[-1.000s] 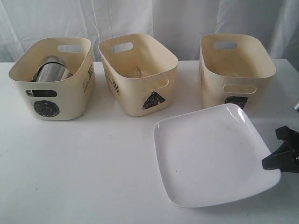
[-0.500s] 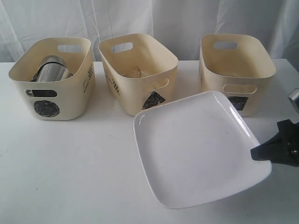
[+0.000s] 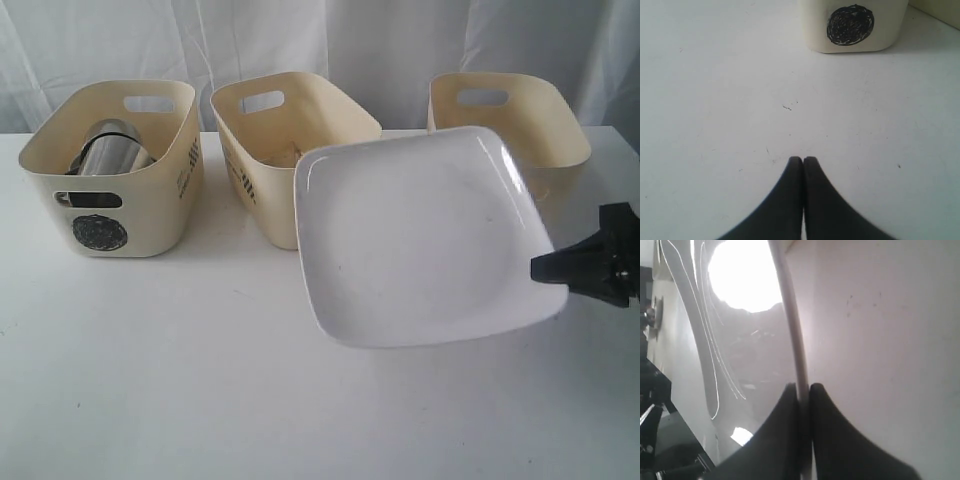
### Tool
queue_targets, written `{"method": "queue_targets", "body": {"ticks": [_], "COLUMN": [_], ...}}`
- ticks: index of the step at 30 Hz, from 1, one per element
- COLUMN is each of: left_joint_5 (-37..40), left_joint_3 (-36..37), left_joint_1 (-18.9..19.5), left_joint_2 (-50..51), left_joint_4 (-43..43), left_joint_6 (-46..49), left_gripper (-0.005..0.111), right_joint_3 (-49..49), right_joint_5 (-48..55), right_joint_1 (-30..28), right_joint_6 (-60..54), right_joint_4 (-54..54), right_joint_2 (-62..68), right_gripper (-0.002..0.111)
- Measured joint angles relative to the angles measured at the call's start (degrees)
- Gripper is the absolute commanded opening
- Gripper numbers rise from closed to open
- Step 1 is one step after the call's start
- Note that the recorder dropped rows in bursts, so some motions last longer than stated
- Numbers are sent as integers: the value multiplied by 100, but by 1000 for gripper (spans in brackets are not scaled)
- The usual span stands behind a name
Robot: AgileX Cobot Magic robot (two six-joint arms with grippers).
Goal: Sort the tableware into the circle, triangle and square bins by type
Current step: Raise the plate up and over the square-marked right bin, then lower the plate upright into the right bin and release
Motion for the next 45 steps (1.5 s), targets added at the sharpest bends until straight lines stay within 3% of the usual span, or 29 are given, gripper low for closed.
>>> {"method": "queue_targets", "body": {"ticks": [10, 21, 30, 45], "left_joint_5": [0, 0, 0, 0], "left_joint_3": [0, 0, 0, 0], "left_joint_1": [0, 0, 0, 0], "left_joint_2": [0, 0, 0, 0], "left_joint_4": [0, 0, 0, 0], "left_joint_6": [0, 0, 0, 0], "left_gripper": [0, 0, 0, 0], "right_joint_3": [-708, -1785, -2553, -2824], "right_joint_5": [11, -250, -2036, -3982], "right_joint_1": [0, 0, 0, 154], "right_joint_6": [445, 753, 847, 434], "right_joint_4": [687, 2464, 2472, 1496], "right_joint_2": [-358, -390, -380, 21], "right_gripper": [0, 0, 0, 0]}}
